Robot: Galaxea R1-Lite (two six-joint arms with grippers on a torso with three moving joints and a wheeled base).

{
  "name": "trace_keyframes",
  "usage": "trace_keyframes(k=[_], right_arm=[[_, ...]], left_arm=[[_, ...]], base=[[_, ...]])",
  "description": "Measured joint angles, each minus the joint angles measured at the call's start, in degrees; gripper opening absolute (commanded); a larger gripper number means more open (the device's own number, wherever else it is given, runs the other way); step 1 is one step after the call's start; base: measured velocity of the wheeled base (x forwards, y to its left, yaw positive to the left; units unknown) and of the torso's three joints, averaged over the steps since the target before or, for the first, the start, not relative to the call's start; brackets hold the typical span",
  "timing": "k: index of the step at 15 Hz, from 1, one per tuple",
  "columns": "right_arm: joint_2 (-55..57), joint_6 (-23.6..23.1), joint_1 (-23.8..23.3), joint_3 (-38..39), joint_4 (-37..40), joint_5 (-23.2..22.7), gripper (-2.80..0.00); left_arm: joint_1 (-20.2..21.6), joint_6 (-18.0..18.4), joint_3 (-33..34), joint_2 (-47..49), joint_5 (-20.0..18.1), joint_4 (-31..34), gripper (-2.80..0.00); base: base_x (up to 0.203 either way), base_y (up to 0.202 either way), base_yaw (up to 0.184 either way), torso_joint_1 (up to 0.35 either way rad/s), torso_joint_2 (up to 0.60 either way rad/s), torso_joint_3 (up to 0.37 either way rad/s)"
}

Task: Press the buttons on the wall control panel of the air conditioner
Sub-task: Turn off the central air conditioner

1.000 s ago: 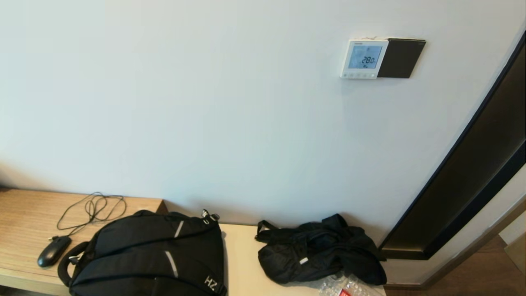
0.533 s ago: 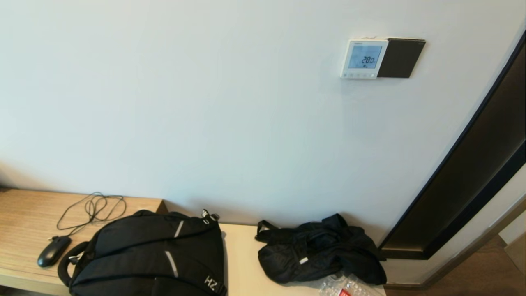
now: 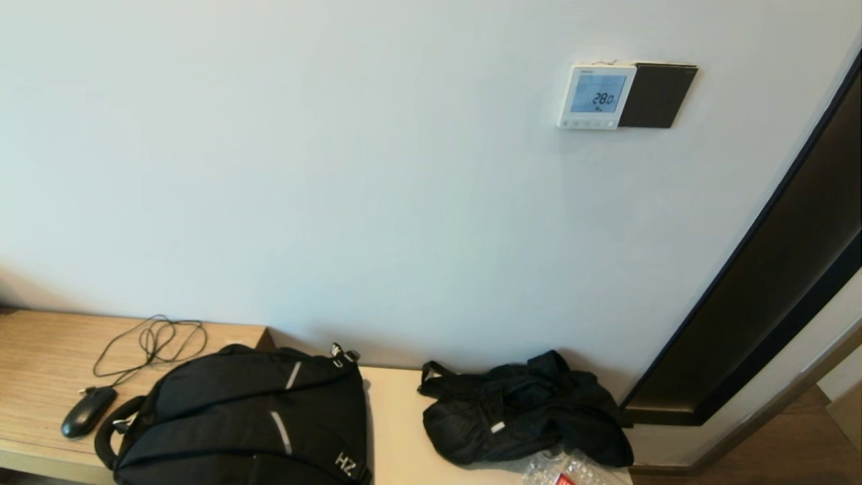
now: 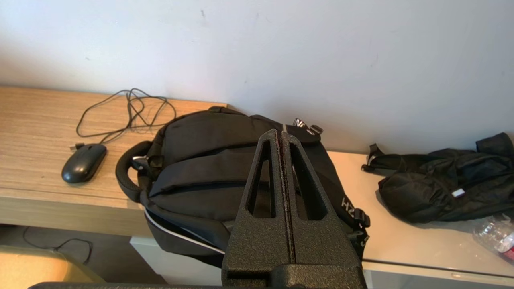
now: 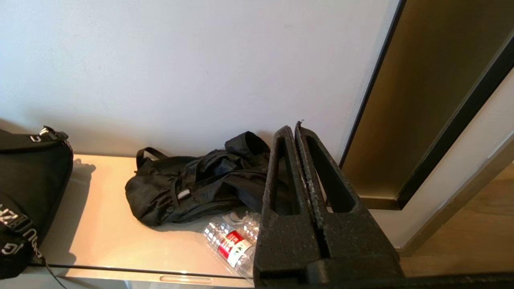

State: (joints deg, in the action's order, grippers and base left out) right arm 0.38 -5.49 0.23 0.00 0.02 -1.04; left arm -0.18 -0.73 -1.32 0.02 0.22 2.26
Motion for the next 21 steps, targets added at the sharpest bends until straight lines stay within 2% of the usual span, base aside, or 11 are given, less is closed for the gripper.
trace_keyframes(k=[4,21], right_arm=[[-0.4,5.0,0.0,0.0,-0.1,0.3,-2.8],[-0.4,5.1,-0.1,0.0,-0.2,0.4,-2.8]], left_arm=[[0.0,0.0,0.0,0.0,0.0,0.0,-2.8],[0.0,0.0,0.0,0.0,0.0,0.0,-2.8]], base=[[0.0,0.0,0.0,0.0,0.0,0.0],[0.0,0.0,0.0,0.0,0.0,0.0]])
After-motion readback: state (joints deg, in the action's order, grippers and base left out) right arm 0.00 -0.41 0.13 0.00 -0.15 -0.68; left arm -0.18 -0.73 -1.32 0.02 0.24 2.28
